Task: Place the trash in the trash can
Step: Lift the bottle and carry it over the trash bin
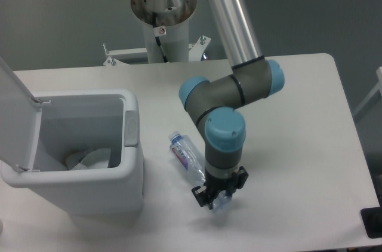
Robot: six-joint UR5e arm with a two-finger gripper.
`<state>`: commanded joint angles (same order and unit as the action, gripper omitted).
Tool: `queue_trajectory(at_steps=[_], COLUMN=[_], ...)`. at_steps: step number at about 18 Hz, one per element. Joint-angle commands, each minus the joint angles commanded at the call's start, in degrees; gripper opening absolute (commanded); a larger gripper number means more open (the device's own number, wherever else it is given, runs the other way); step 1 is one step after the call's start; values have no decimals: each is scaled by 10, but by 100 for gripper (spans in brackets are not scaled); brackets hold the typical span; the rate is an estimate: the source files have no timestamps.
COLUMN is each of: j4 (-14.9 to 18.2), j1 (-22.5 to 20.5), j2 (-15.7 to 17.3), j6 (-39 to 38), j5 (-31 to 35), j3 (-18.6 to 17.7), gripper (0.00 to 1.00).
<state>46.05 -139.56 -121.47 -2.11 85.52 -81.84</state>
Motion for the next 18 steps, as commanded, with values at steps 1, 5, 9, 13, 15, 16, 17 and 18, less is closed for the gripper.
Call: queue_trajectory(at_steps=[1, 5, 9, 13, 15, 16, 17, 18], j4=[0, -1, -4, -17, -40, -45, -46, -46], j1=[-5, -22, -37, -31, -19, -11, -3, 7], j2=[8, 40, 72, 102, 114, 120, 128, 136], j6=[-1, -7, -9, 3, 15, 22, 32, 38], j5=[-1, -12, -54, -59, -58, -57, -57, -57], j3=[9, 55, 83, 89, 92, 93, 92, 92], gripper=[56, 56, 56, 55, 55, 55, 55, 55])
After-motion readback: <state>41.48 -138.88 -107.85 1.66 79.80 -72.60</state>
